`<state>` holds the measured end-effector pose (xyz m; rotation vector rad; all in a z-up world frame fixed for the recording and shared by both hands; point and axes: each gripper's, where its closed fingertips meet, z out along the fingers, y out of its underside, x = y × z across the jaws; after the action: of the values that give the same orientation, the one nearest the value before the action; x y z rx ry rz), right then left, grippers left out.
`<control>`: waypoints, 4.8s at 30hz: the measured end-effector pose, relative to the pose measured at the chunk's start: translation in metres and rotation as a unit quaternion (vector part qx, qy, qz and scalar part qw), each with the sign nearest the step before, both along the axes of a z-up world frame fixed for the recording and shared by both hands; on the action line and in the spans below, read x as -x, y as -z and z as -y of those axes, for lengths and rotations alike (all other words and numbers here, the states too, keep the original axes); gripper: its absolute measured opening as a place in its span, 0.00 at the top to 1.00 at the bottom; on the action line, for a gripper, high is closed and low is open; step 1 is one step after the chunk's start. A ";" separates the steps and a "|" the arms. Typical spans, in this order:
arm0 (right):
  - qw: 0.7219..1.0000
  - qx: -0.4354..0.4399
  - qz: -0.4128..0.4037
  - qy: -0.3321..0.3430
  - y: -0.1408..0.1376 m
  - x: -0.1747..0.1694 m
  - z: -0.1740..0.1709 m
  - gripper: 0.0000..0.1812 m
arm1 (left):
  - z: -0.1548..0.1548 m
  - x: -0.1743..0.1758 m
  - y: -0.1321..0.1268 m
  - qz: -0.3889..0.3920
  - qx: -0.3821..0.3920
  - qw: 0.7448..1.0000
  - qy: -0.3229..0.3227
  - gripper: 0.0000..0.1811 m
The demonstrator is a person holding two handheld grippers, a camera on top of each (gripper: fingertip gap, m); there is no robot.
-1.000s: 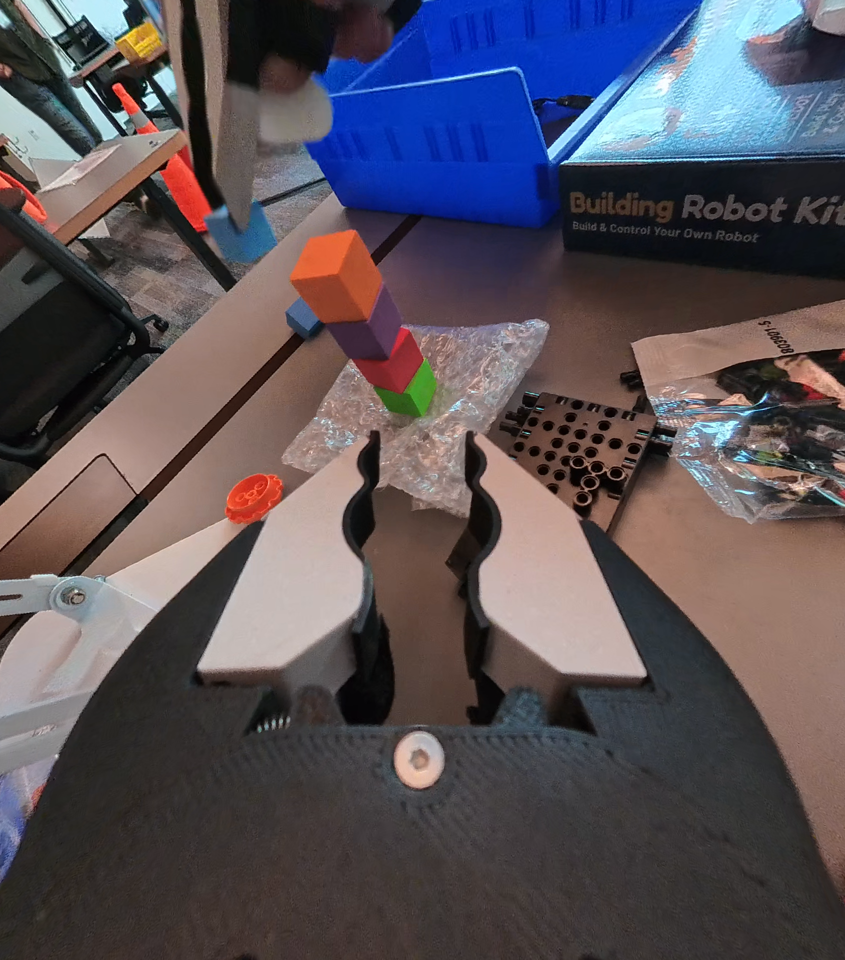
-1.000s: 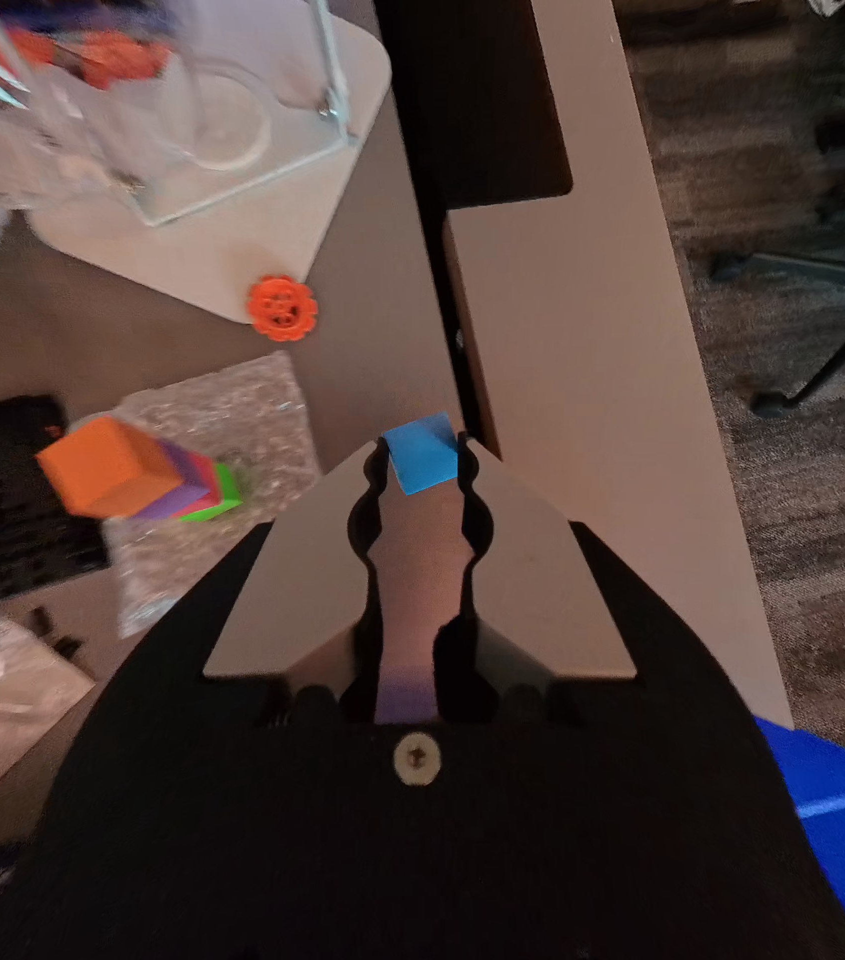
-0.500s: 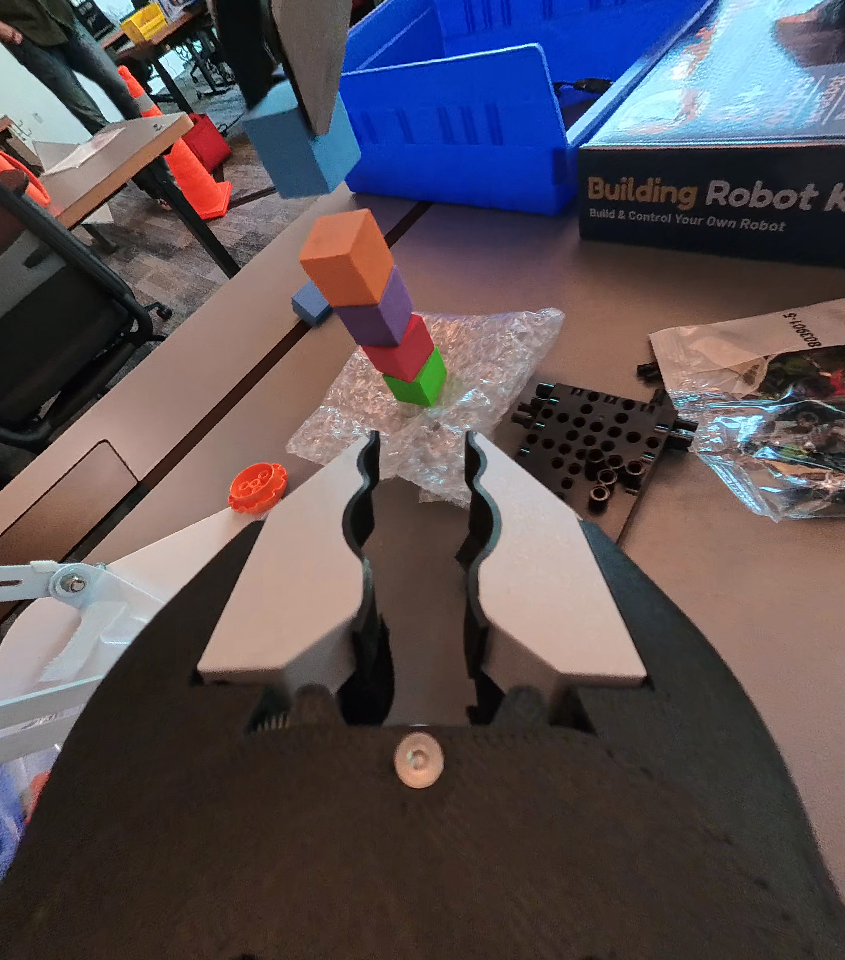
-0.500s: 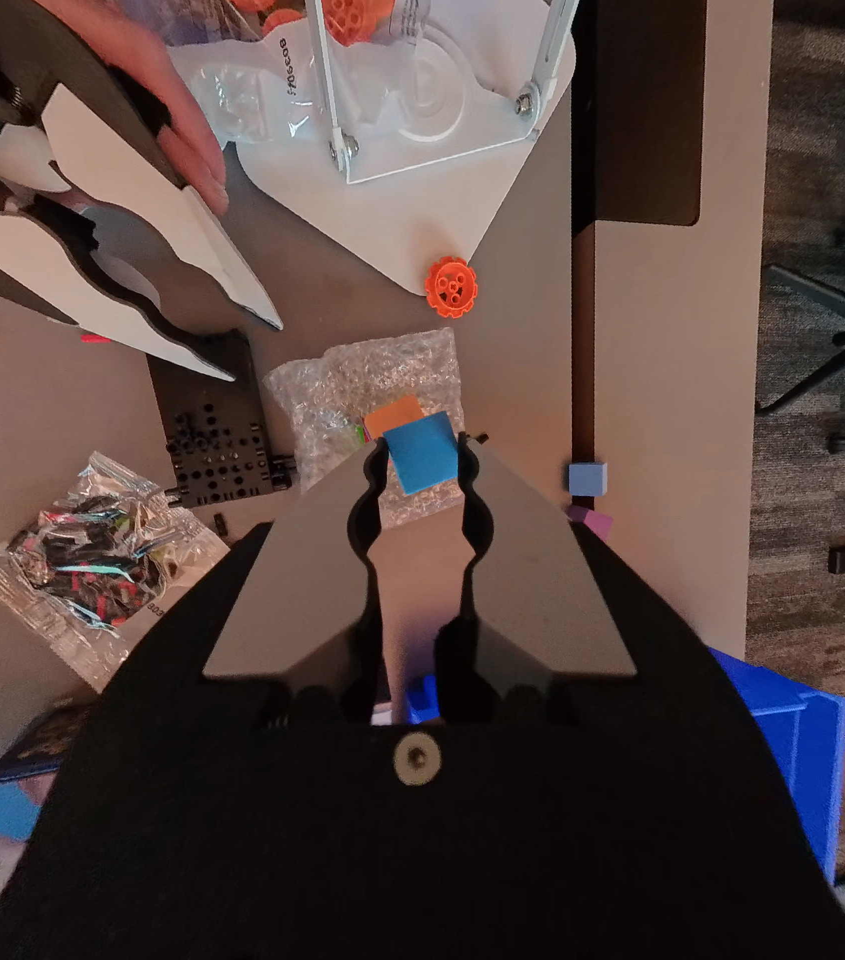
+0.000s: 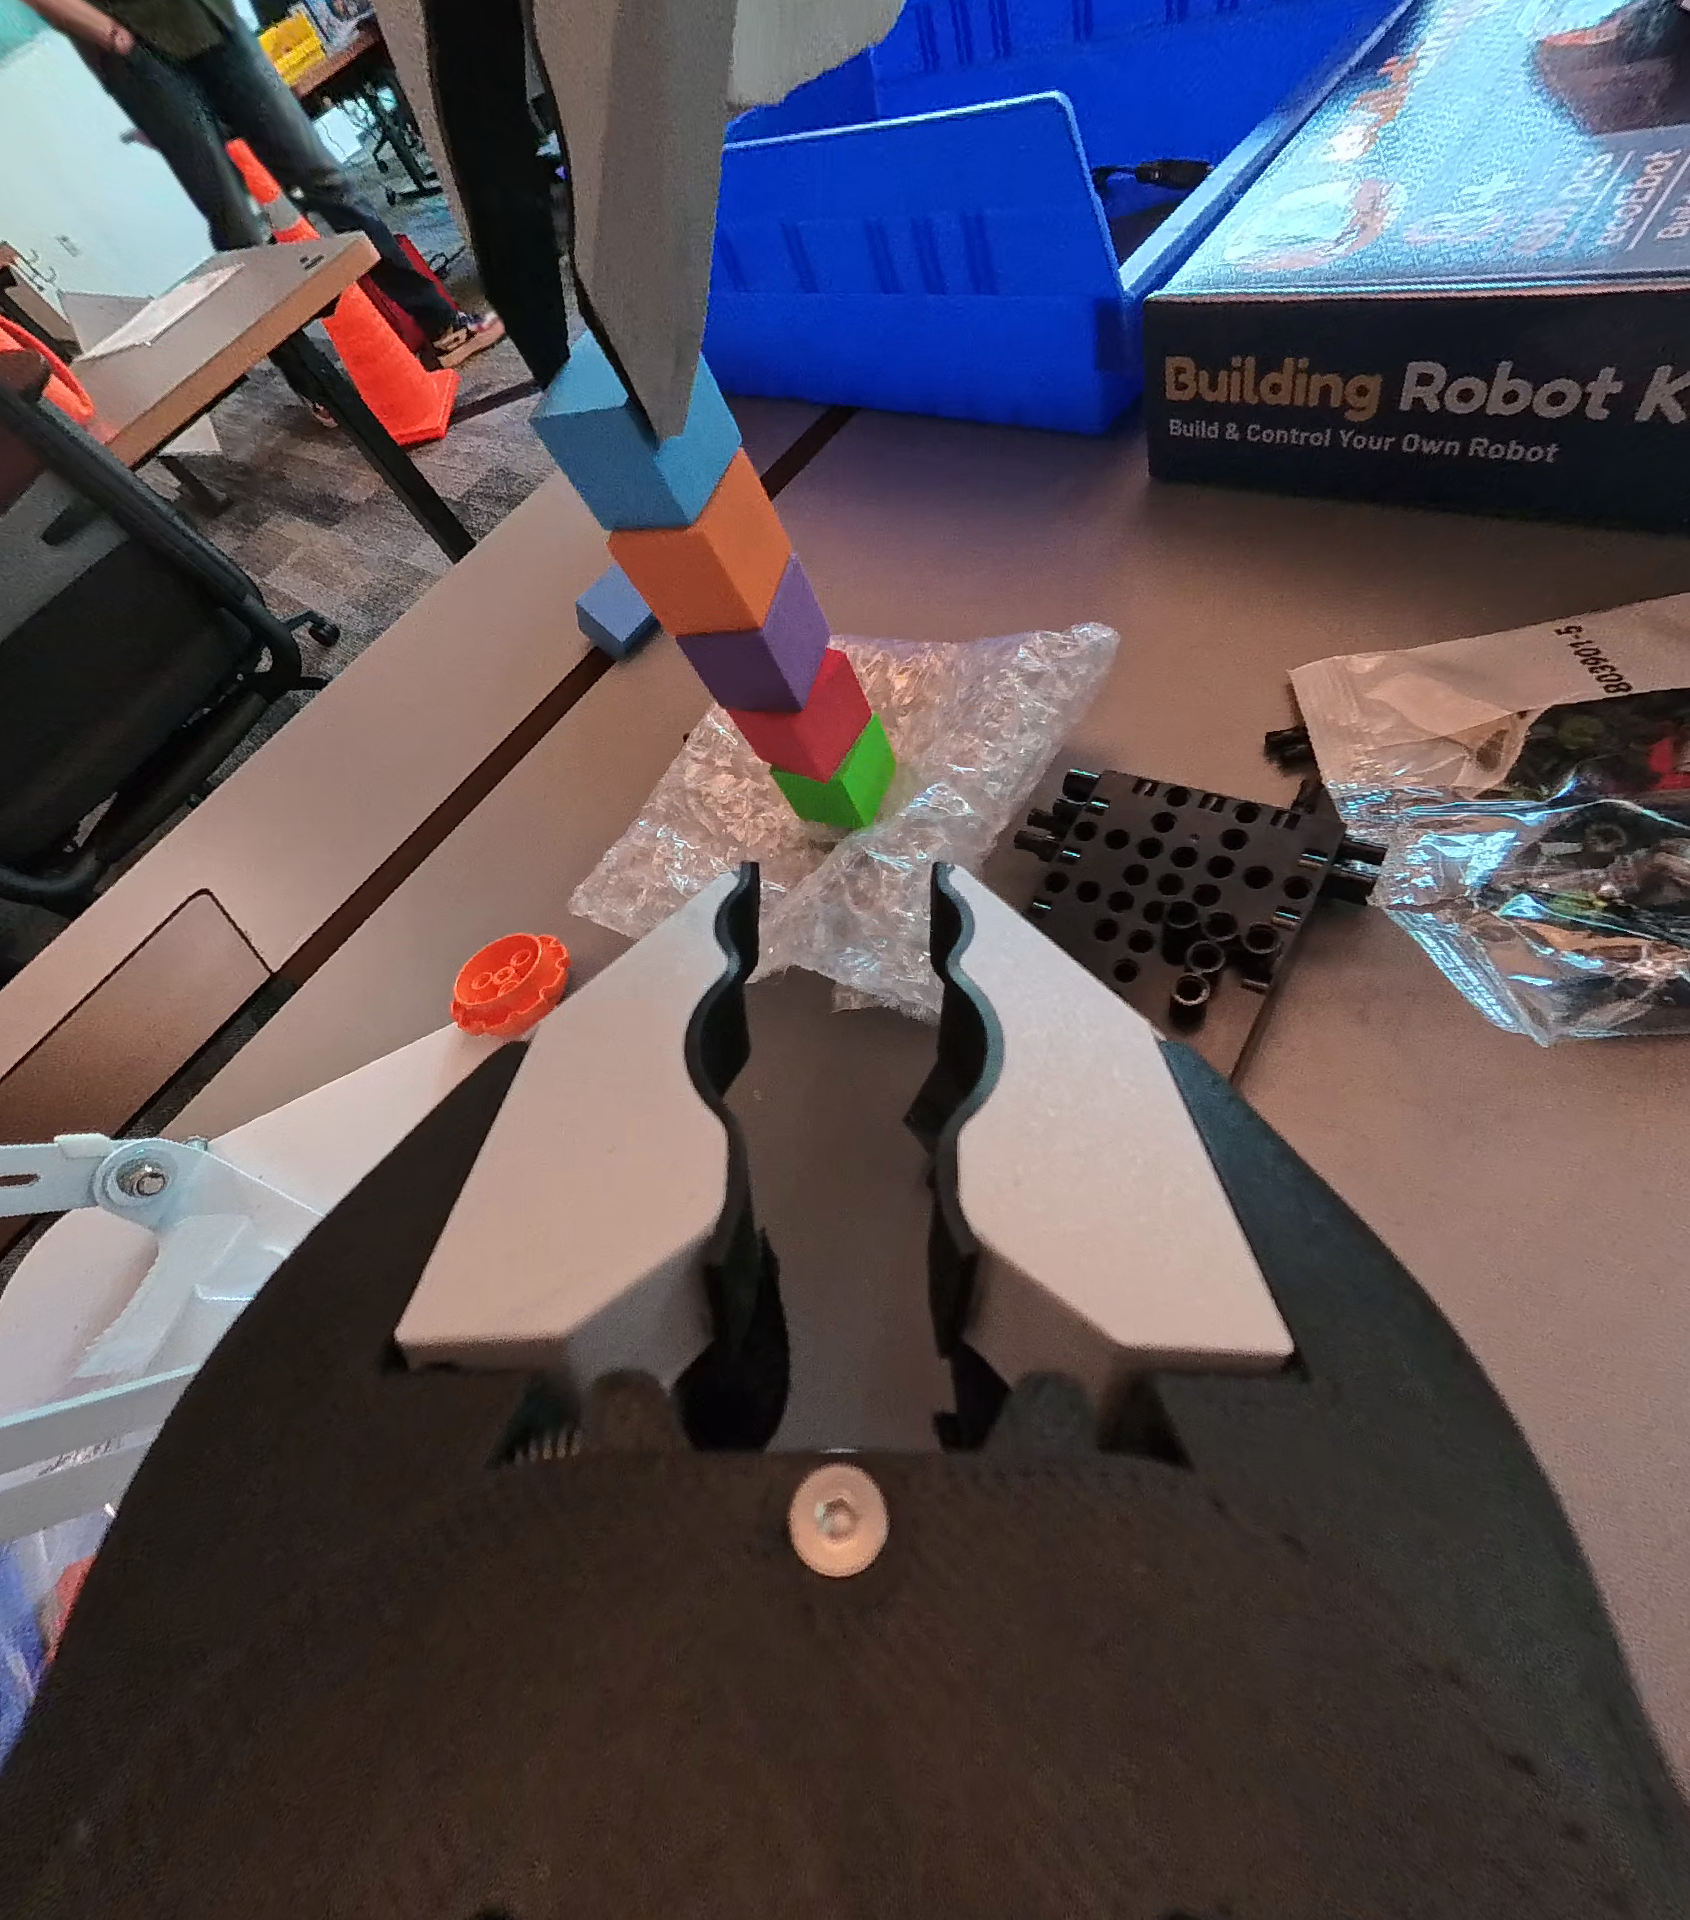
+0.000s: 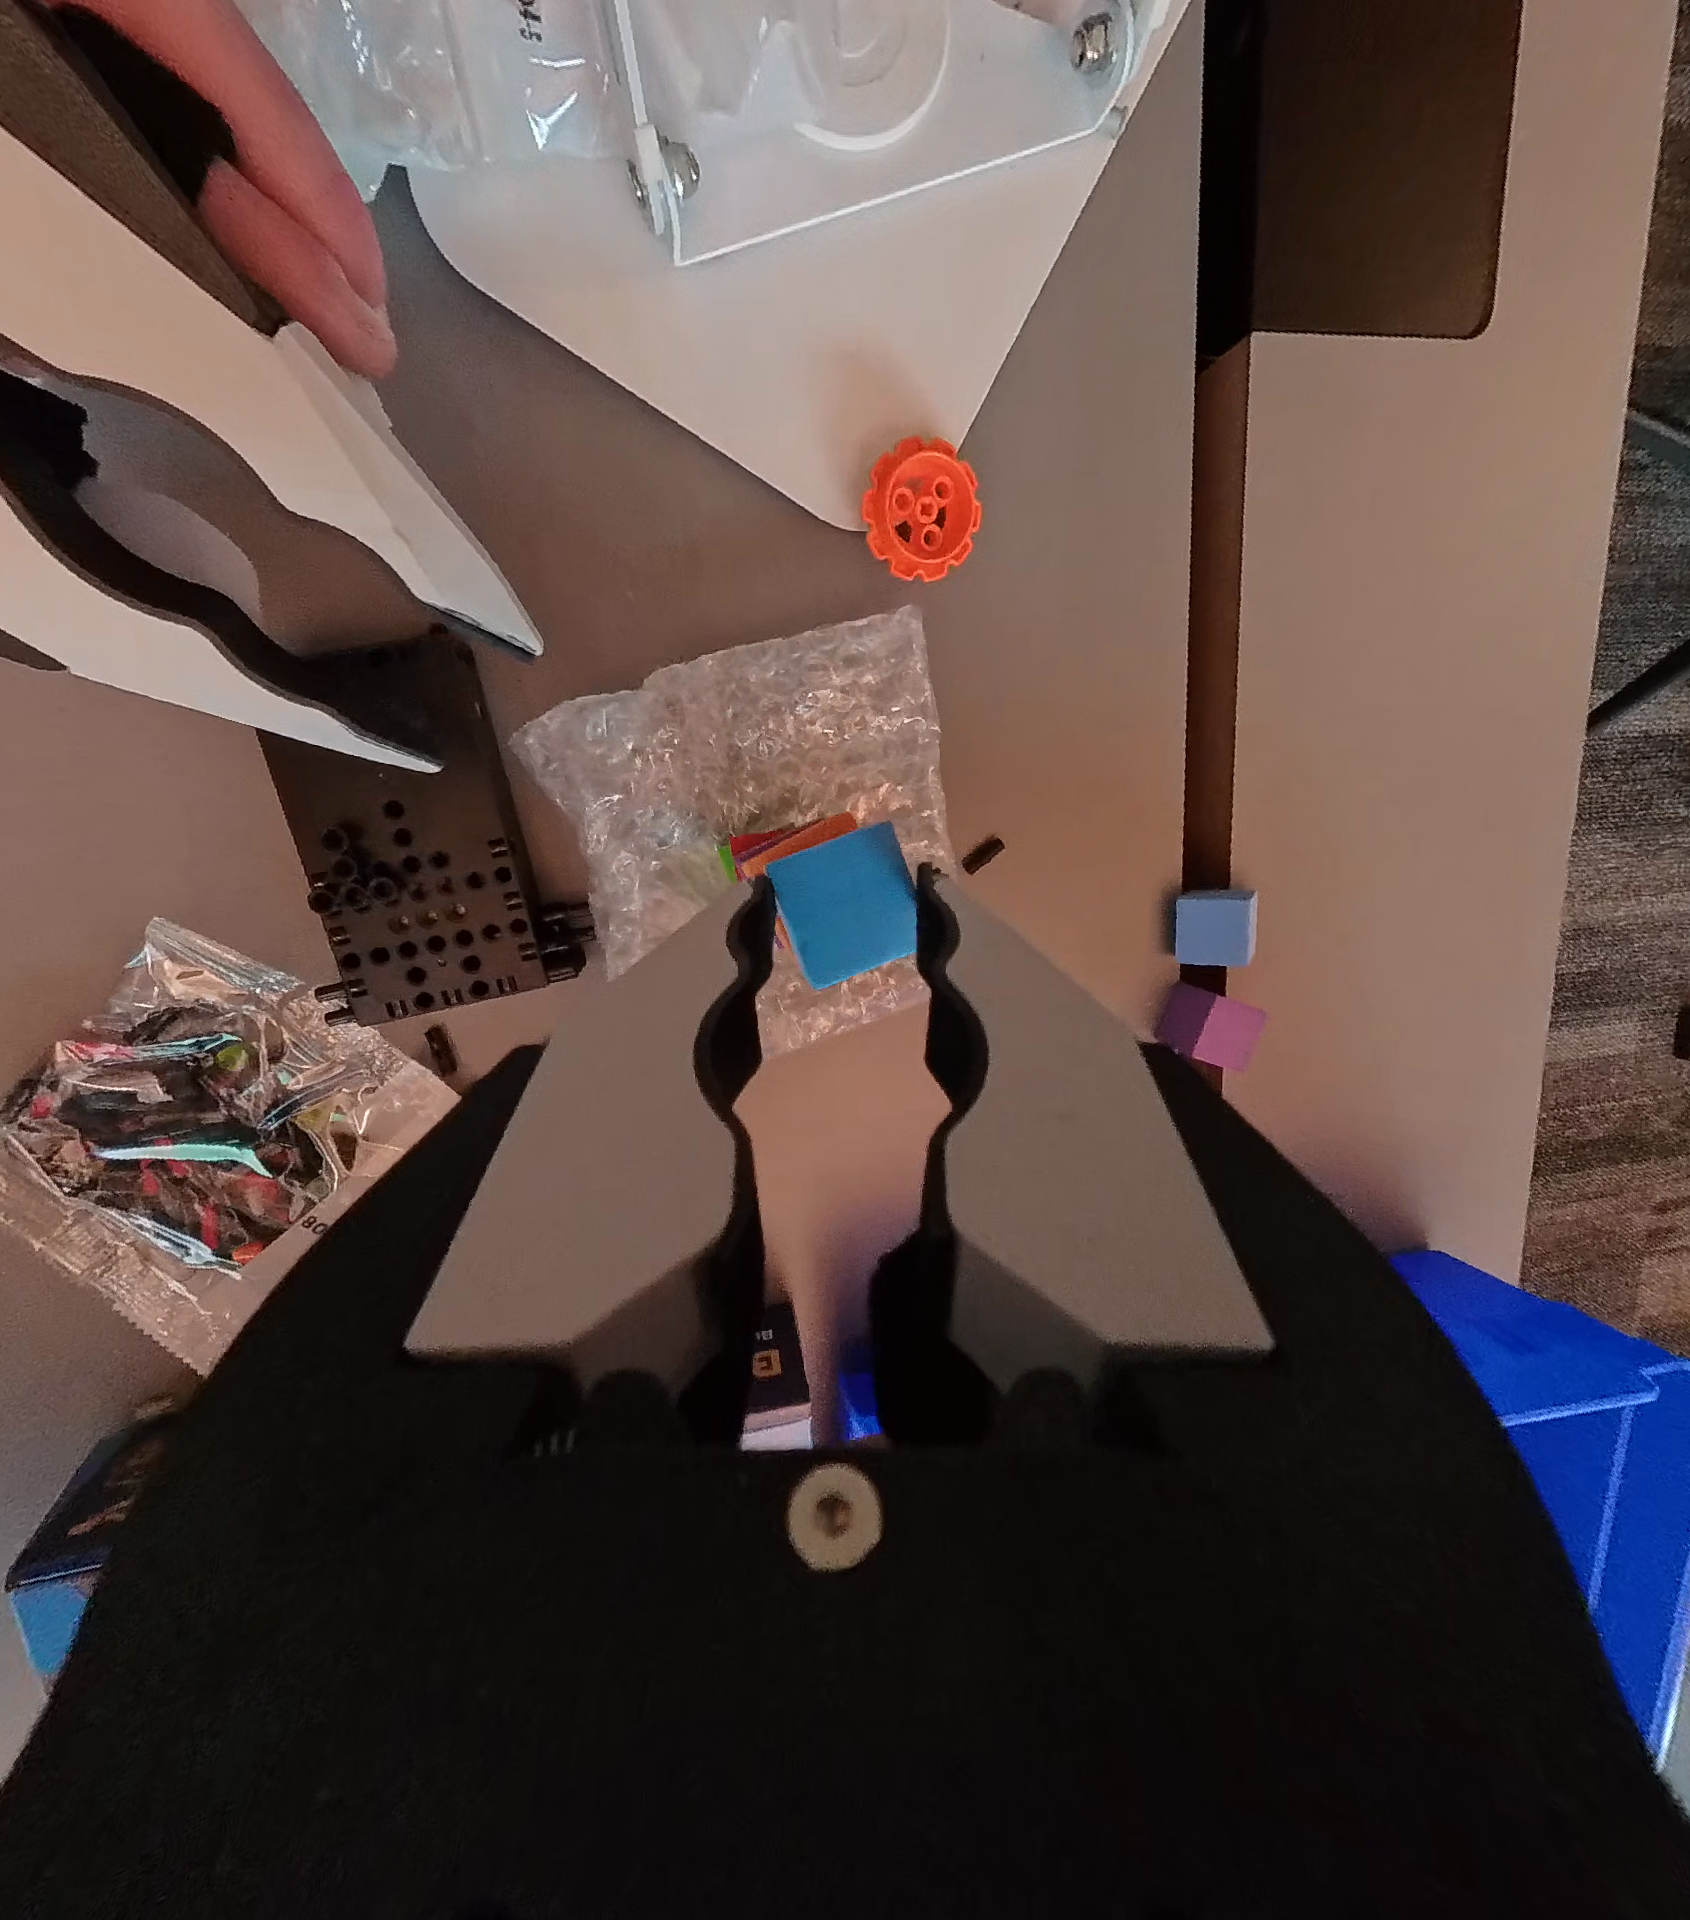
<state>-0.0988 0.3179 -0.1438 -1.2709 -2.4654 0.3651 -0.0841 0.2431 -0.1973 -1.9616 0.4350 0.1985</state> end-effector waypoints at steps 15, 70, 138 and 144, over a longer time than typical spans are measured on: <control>0.999 0.022 -0.007 0.025 -0.005 0.003 0.000 0.86 | 0.000 0.000 0.000 0.000 0.001 1.000 0.001 0.83; 0.989 0.000 -0.033 0.147 0.031 0.019 -0.129 0.73 | -0.003 -0.003 0.003 0.000 0.003 1.000 0.003 0.83; 0.930 0.287 -0.223 0.058 -0.017 -0.002 -0.003 0.83 | -0.004 0.003 0.006 -0.009 0.004 1.000 -0.003 0.83; 0.934 0.277 -0.217 0.062 -0.016 -0.004 -0.003 0.82 | -0.011 0.008 0.003 0.009 -0.005 1.000 -0.011 0.82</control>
<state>-0.0953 0.3208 -0.1276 -1.3497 -1.9523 1.2294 -0.0918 0.2539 -0.2001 -1.9569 0.4007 0.1962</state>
